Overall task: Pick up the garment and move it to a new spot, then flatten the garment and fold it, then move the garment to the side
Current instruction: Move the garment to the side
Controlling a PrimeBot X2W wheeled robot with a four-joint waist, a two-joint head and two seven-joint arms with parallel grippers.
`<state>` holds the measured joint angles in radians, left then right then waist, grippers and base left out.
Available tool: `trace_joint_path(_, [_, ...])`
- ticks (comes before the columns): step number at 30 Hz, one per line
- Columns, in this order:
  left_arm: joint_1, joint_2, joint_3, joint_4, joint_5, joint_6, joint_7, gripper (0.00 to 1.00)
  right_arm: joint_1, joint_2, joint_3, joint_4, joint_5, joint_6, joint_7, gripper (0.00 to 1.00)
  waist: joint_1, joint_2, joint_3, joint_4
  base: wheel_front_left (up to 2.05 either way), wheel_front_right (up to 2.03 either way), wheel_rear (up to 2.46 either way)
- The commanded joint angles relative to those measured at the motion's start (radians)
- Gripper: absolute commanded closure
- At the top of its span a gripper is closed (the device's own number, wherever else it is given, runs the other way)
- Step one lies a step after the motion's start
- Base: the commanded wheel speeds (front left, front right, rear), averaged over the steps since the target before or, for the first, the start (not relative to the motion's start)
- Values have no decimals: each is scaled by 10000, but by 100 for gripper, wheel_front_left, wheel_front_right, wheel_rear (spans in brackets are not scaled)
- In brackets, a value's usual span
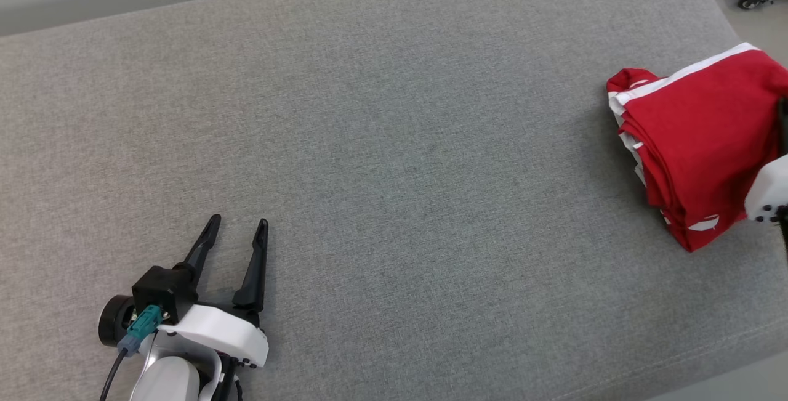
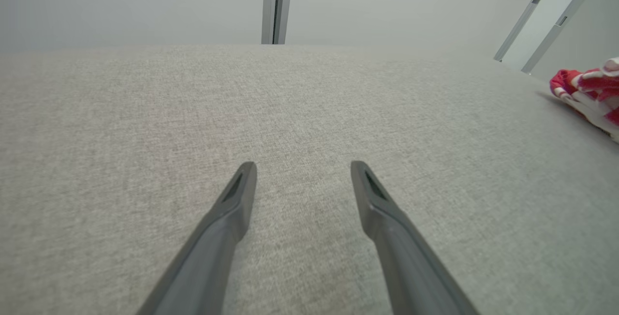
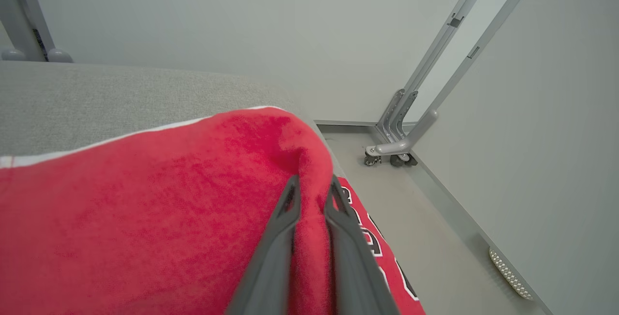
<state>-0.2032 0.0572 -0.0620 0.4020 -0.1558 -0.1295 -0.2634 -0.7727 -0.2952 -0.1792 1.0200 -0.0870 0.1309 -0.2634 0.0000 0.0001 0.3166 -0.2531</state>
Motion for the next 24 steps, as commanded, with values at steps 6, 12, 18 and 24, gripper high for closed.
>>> trace_joint_path(6, [-67, 28, 206, 32, 55, -8, -13, 0, 363, 363, -1574, -693, -1077, -4, -10, 0, 0, -1, -167, 152, 0, 0, 0])
trace_joint_path(12, [124, -11, 488, -1, 110, -8, -11, 0, 1037, 1289, -1431, -2275, -1278, -4, -11, 0, 0, -1, -468, 341, 0, 0, 0])
trace_joint_path(18, [278, -33, 812, -59, 83, 46, -11, 0, 1757, 1911, -522, -3382, -612, -4, -11, 0, 0, -1, -682, 627, 0, 0, 0])
trace_joint_path(24, [396, -44, 1023, -73, -80, 120, -11, 0, 2664, 2278, 901, -4232, 129, -4, -10, 0, 0, -1, -909, 1030, 0, 0, 0])
